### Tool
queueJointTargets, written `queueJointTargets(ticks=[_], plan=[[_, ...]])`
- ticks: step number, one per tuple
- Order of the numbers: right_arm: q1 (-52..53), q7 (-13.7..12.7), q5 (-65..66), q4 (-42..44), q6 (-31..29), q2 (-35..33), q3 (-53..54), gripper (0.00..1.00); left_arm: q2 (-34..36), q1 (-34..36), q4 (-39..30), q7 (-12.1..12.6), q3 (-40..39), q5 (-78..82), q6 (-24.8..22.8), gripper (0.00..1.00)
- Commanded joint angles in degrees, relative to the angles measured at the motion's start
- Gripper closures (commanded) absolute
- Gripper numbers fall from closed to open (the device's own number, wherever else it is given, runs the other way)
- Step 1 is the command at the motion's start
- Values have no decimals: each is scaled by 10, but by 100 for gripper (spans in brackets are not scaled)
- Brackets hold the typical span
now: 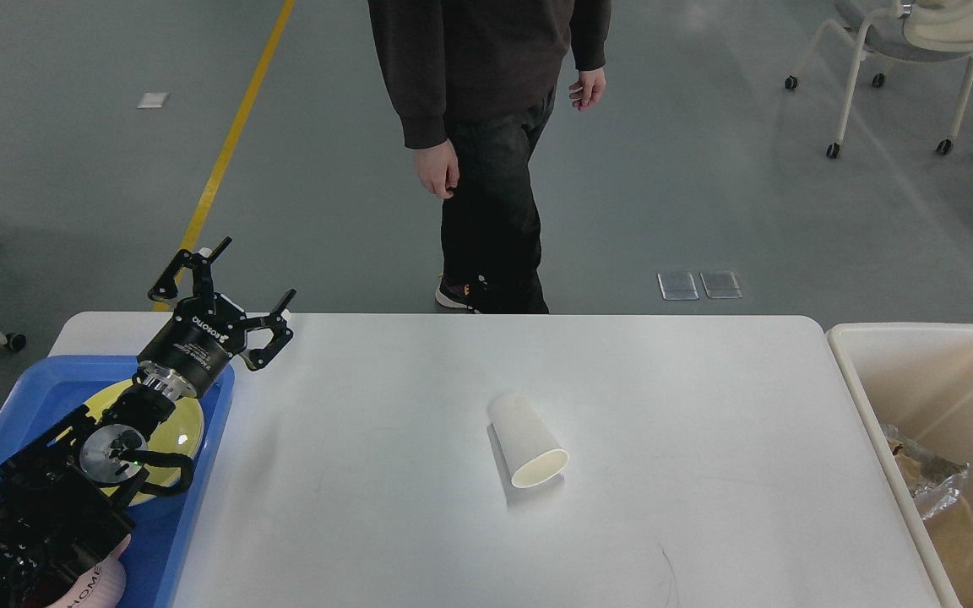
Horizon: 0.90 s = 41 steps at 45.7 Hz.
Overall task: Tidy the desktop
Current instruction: 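Lift the red dumbbell toy and drop it into the white bin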
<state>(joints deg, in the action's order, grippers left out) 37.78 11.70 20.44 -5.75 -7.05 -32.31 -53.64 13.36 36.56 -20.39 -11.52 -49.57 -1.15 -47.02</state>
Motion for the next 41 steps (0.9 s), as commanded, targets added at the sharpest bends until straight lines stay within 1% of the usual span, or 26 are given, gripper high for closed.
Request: queueJointTargets(ticks=[1,12,15,18,21,24,26,29,34,38,41], plan=[[-1,0,-1,-2,0,1,1,0,0,0,0,0,0,-1,0,0],[9,1,-1,-15,-6,-1,3,0,0,0,0,0,0,-1,0,0],[20,2,0,-48,-8,-3,1,0,0,0,0,0,0,0,0,0],[76,3,0,-108,-9,-19,-5,0,0,0,0,0,0,0,0,0],[162,2,6,-199,-11,-58,-12,0,0,0,0,0,0,-1,0,0],[269,1,8,-319,-16,-100,-36,0,0,0,0,0,0,0,-1,0],[350,0,10,-388,-32,-113,-63,0,0,0,0,0,0,-1,0,0],[481,-3,22,-478,-76,-116,-123,0,0,0,0,0,0,-1,0,0],[705,-3,29,-616,-170,-93,-187,0,0,0,0,0,0,0,0,0],[861,-3,28,-710,-256,-30,-211,0,0,0,-1,0,0,0,0,0],[959,-2,28,-760,-302,14,-210,0,0,0,0,0,0,0,0,0]])
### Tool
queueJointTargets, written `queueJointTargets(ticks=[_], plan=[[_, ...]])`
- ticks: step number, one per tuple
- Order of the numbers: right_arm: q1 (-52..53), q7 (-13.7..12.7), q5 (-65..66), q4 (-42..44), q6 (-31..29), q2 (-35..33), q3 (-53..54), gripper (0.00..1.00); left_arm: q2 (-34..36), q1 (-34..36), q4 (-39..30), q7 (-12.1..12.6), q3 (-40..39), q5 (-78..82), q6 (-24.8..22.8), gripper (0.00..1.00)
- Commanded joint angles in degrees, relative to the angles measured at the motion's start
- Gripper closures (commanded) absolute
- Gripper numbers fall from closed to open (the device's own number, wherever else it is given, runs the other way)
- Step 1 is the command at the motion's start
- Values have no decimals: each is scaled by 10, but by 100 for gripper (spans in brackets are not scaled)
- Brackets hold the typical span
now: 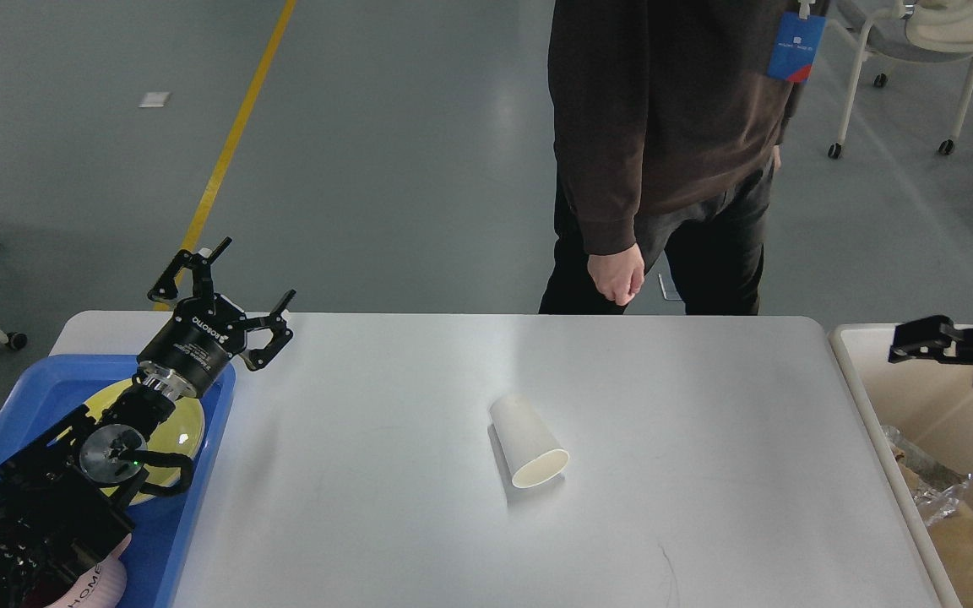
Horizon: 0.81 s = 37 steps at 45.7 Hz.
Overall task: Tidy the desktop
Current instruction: 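Lift the red dumbbell toy and drop it into the white bin, then reach the right gripper down to the tipped white paper cup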
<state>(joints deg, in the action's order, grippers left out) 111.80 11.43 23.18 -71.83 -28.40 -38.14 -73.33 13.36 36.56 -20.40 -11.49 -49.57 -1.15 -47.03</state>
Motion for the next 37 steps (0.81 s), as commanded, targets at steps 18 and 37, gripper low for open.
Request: queueJointTargets(ticks=[18,37], plan=[[421,3,28,-123,-266,67,104,0,0,-1,0,0,-1,0,0,0],[93,-1,16,-75,19,209,143,0,0,0,0,1,0,-1,0,0]])
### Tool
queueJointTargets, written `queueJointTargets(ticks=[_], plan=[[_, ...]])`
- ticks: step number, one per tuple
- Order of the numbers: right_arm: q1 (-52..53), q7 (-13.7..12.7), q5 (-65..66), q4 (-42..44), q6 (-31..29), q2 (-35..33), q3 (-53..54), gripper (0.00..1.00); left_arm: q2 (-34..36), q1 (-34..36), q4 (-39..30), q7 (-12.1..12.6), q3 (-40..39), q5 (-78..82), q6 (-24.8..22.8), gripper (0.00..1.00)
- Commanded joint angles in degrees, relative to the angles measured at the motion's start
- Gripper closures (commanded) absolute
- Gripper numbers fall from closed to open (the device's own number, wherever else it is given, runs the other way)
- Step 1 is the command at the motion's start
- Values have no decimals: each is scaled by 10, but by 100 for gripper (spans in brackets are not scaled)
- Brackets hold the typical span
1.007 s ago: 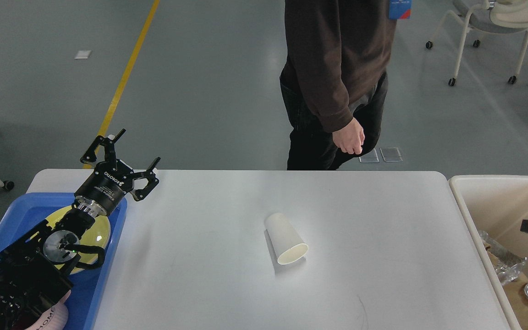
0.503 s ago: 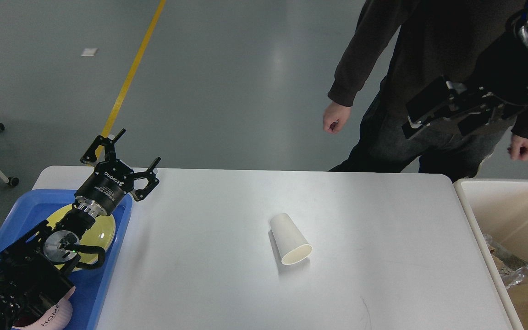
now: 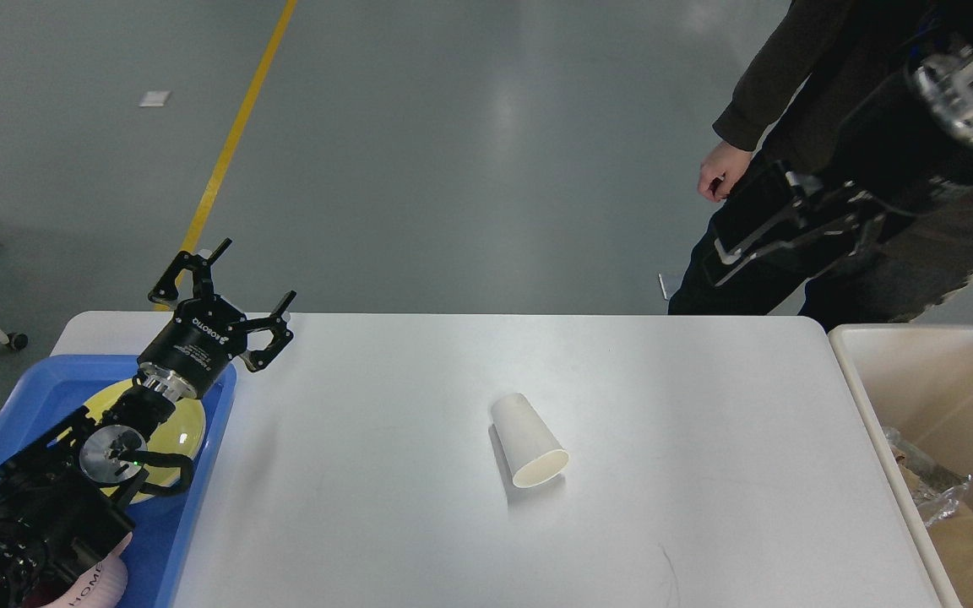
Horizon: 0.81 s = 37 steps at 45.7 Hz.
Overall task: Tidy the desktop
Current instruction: 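Reach the right gripper down to the tipped white paper cup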
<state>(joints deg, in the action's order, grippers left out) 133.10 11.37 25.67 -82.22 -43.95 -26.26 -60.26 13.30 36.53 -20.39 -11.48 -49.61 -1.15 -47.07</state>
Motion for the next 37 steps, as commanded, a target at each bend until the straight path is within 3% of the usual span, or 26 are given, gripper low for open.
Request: queueJointTargets(ticks=[1,6,13,19,24,37], plan=[[-144,0,-17,40,205,116,14,0,1,0,0,1,0,-1,0,0],[-265,-1,-96,135,316,248,11,0,1,0,0,1,0,0,0,0],[-414,-2,-154,303,324,372,3,0,0,0,0,1,0,0,0,0],[-520,-10,-149,403,330,382,6,0,1,0,-1,1,0,0,0,0],[-554,-24,-142,414,335,379,7,0,0,0,0,1,0,0,0,0],[-632,-24,-126,443,394,373,21,0,1,0,-1,1,0,0,0,0]])
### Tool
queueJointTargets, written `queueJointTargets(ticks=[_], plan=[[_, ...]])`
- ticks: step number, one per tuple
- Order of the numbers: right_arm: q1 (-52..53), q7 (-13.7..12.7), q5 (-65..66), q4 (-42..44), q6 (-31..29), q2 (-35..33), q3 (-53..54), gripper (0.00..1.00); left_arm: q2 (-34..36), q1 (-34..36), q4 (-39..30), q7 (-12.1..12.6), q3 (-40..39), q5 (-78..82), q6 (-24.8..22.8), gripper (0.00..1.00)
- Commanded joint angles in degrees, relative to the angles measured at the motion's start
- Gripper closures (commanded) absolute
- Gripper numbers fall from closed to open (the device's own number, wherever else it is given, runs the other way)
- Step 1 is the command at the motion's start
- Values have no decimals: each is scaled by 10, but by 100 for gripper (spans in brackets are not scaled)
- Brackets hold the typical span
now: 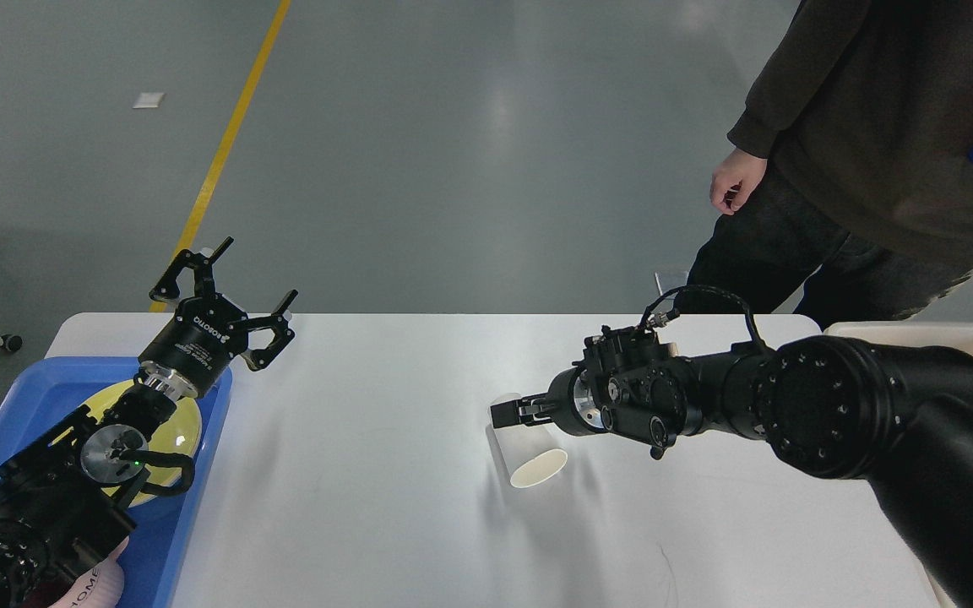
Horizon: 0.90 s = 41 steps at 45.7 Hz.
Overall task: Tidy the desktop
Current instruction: 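Reach the right gripper down to the tipped white paper cup, then grasp the tipped paper cup with the right gripper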
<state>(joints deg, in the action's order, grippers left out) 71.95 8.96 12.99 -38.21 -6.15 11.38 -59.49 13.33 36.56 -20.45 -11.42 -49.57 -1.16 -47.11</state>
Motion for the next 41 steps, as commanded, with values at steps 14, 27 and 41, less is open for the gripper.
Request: queueJointTargets(ticks=[14,27,41], plan=[[-50,-1,1,4,49,-5,44,0,-1,0,1,0,0,0,0,0],[-67,0,2,4,77,-4,45,41,0,0,1,0,0,0,0,0],[-35,-3,-2,-25,68,7,38,100,0,0,0,0,0,0,0,0]])
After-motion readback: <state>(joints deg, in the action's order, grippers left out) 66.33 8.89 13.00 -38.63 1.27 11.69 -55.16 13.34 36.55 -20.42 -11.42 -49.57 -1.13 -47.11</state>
